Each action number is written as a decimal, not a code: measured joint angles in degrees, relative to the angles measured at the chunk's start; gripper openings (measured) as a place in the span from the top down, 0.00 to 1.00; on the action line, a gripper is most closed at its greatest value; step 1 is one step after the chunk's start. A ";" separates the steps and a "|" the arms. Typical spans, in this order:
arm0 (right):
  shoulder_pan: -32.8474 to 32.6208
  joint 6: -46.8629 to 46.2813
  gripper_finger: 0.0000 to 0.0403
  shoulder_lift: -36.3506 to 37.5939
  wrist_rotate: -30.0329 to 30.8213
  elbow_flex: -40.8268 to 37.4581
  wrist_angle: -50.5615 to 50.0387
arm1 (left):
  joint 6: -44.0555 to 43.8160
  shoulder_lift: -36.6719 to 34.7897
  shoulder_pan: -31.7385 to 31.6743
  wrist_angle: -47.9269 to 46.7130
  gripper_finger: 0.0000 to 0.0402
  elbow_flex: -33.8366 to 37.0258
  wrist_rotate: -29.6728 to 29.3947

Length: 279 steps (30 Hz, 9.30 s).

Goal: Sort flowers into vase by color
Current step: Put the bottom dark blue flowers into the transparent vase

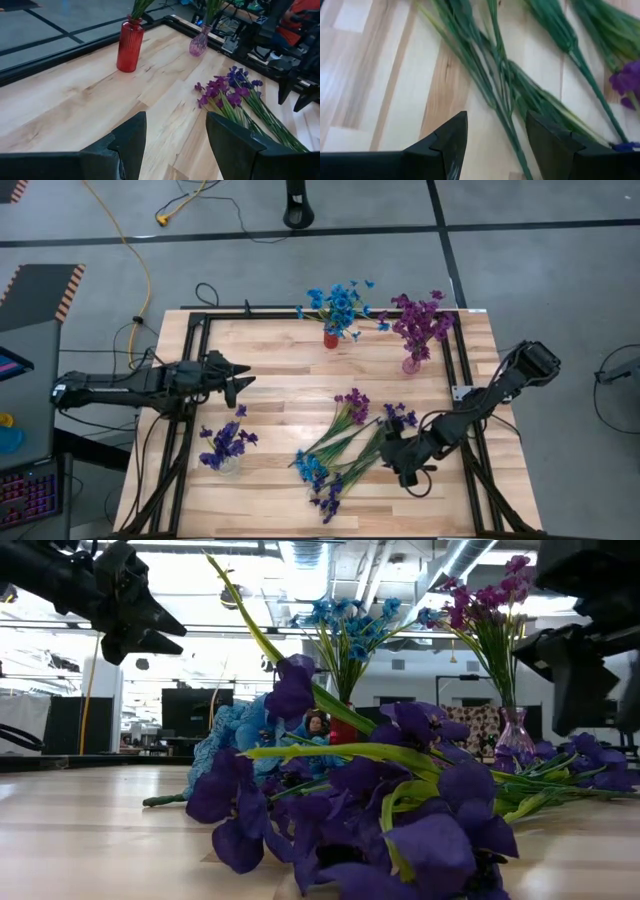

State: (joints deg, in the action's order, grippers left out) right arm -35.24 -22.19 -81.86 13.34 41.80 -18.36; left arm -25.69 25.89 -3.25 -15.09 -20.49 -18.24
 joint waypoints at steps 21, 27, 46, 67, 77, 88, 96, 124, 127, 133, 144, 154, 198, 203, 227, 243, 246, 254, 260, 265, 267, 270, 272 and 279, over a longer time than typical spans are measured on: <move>2.37 0.15 0.43 -13.58 -3.84 4.61 -0.71 | -0.09 -0.02 0.02 -0.92 0.52 0.00 -0.02; 2.77 0.10 0.50 -13.91 -5.98 4.99 -1.41 | -0.21 0.00 0.02 -0.98 0.52 0.00 -0.02; 2.82 -0.43 0.93 -13.01 -10.52 6.57 -2.35 | -1.04 -0.02 0.02 -0.42 0.52 0.00 2.21; 5.61 6.20 0.91 3.44 -2.08 11.94 -1.22 | -1.05 -0.02 0.02 -0.42 0.52 0.00 2.33; 11.44 23.63 0.91 5.21 5.07 11.94 16.43 | 1.83 -0.02 0.02 3.94 0.52 0.02 2.89; 22.31 39.11 0.91 1.97 4.00 11.98 44.35 | 10.79 -0.01 0.04 17.26 0.52 0.02 5.01; 29.81 39.20 0.91 -6.07 -0.88 12.11 61.31 | 16.29 1.97 0.04 27.99 0.52 0.02 6.49; 34.64 36.21 0.91 -28.99 -1.33 34.43 61.85 | 25.74 20.70 0.04 44.59 0.52 -4.55 8.96; 34.64 36.19 0.91 -28.99 -1.32 34.43 61.76 | 25.62 20.58 0.04 44.61 0.53 -4.55 8.96; 34.64 36.19 0.91 -28.99 -0.96 34.43 60.58 | 23.65 19.62 0.04 46.74 0.60 -4.59 8.48; 34.64 36.16 0.91 -28.99 -0.68 34.43 60.60 | 23.69 18.97 0.07 46.60 0.78 -4.59 7.54; 34.68 36.12 0.84 -28.99 -0.43 34.39 60.57 | 22.97 18.97 0.07 46.64 0.93 -4.59 5.51; 23.69 35.11 0.43 -17.30 4.83 34.32 31.03 | 0.55 1.19 28.02 -19.05 0.99 -25.15 -9.41; 23.60 35.07 0.43 -17.30 4.83 34.32 28.28 | -3.88 1.42 34.29 -19.25 0.99 -25.14 -13.19; 23.38 35.00 0.43 -17.30 4.83 34.32 26.05 | -25.57 12.84 66.56 -23.30 1.00 -25.11 -38.22; 23.36 35.03 0.43 -17.30 4.81 34.32 26.07 | -36.48 17.26 68.85 -32.28 1.00 -25.11 -42.16; 23.36 35.05 0.43 -17.30 4.81 34.32 26.07 | -36.52 18.65 68.85 -32.33 1.00 -25.11 -42.12; 23.36 35.05 0.43 -17.30 4.81 34.34 26.07 | -40.61 22.83 68.83 -35.87 1.00 -25.11 -42.04; 23.36 35.05 0.43 -17.30 4.81 34.34 26.05 | -42.94 26.33 68.85 -37.00 1.00 -25.11 -42.07; 23.36 35.07 0.43 -17.30 4.79 34.34 26.06 | -46.10 29.37 68.85 -37.98 1.00 -25.11 -42.05; 23.34 35.07 0.43 -17.30 4.79 34.34 26.05 | -48.59 30.53 68.86 -39.26 1.00 -25.09 -42.07; 23.32 35.09 0.43 -17.30 4.79 34.34 26.05 | -51.66 32.07 68.89 -40.64 1.00 -25.09 -42.07; 23.30 35.09 0.43 -17.30 4.79 34.34 26.05 | -53.13 33.06 69.28 -41.51 1.00 -25.09 -42.09; 23.30 35.09 0.43 -17.32 4.77 34.34 26.05 | -60.55 36.24 72.91 -44.10 1.00 -25.09 -42.69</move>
State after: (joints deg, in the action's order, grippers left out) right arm -11.94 12.91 -99.17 18.11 76.14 7.68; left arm -86.25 62.12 69.67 -59.20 -45.58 -60.92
